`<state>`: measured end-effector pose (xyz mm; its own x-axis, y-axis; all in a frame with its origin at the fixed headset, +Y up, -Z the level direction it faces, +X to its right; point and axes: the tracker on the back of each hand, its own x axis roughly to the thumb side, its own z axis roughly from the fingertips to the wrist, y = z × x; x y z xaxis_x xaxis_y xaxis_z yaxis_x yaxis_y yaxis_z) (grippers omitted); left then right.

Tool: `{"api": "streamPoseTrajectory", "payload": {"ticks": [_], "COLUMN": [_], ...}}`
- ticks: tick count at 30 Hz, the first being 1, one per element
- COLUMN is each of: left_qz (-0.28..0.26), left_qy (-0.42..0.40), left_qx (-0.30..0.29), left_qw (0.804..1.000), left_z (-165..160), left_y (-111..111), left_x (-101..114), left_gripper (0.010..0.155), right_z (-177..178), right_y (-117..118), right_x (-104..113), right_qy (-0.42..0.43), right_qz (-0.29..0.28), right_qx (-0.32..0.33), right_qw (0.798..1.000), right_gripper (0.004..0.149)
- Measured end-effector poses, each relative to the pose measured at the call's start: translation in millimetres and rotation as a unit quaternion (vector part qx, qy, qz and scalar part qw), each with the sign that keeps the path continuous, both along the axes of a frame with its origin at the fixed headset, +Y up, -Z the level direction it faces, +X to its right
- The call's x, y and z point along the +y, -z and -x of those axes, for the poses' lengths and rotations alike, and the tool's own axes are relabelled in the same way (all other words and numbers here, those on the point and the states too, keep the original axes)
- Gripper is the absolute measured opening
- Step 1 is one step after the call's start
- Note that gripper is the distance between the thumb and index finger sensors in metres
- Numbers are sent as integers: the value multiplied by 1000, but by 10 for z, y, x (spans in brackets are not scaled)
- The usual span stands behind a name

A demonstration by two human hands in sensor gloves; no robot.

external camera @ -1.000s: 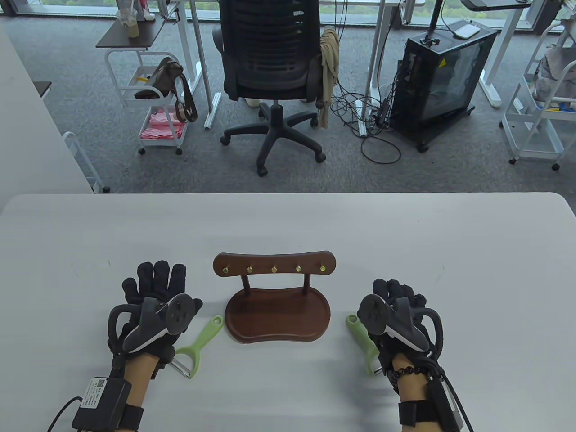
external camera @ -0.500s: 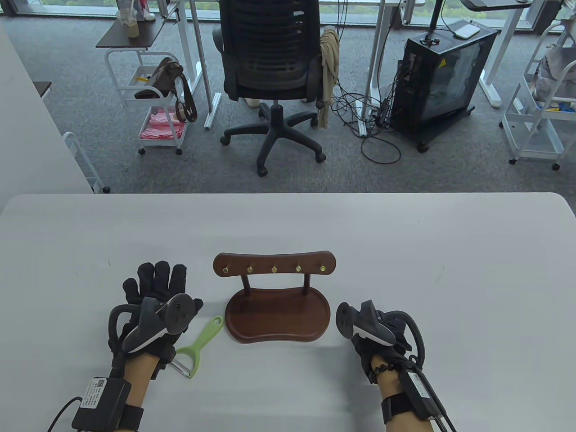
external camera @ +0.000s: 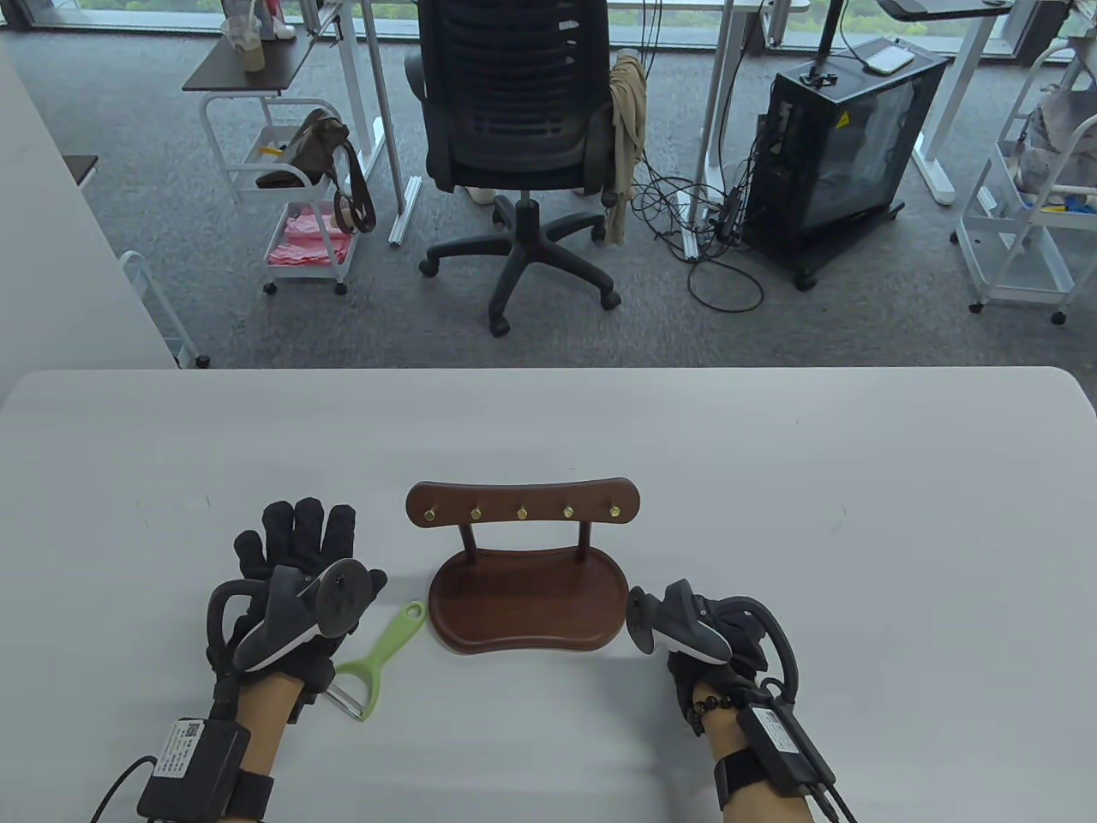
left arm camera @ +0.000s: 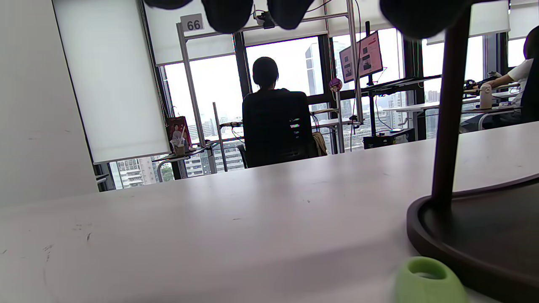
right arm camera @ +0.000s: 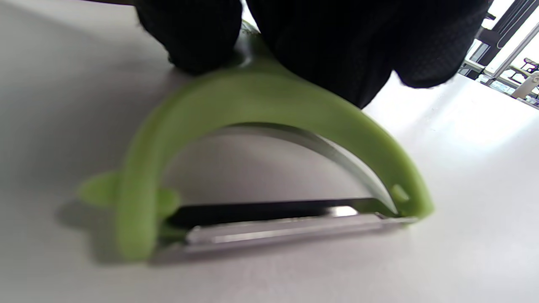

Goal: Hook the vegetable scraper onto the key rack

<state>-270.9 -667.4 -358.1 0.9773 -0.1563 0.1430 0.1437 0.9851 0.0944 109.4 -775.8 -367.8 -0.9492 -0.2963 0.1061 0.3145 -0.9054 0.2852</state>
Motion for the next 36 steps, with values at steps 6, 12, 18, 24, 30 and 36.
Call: {"api": "streamPoseTrajectory", "payload": {"ticks": [6, 12, 18, 24, 30, 36], "left_qz": [1, 1, 1, 0, -2, -2], "left_qy": [1, 1, -2, -3, -3, -1], "left_qx": [0, 0, 1, 2, 2, 4], "left_qw": [1000, 1000, 1000, 1000, 1000, 1000], "left_z": [-2, -2, 3, 4, 5, 6], "left_y": [-2, -6, -9, -7, -8, -10], "left_x": [1, 4, 7, 8, 11, 16], "left_gripper": [81, 81, 81, 81, 81, 81], "right_z": [3, -2, -25, -60, -94, -64], "right_y": [0, 4, 6, -20, -137, -290], "right_x": [-9, -10, 58, 330, 727, 1015], "right_qy": [3, 2, 16, 68, 126, 152], "right_qz": [-3, -6, -24, -93, -198, -282], "right_qx": [4, 9, 5, 12, 29, 58], "right_qw": [1000, 1000, 1000, 993, 972, 946], "right_gripper": [64, 66, 67, 69, 69, 69]}}
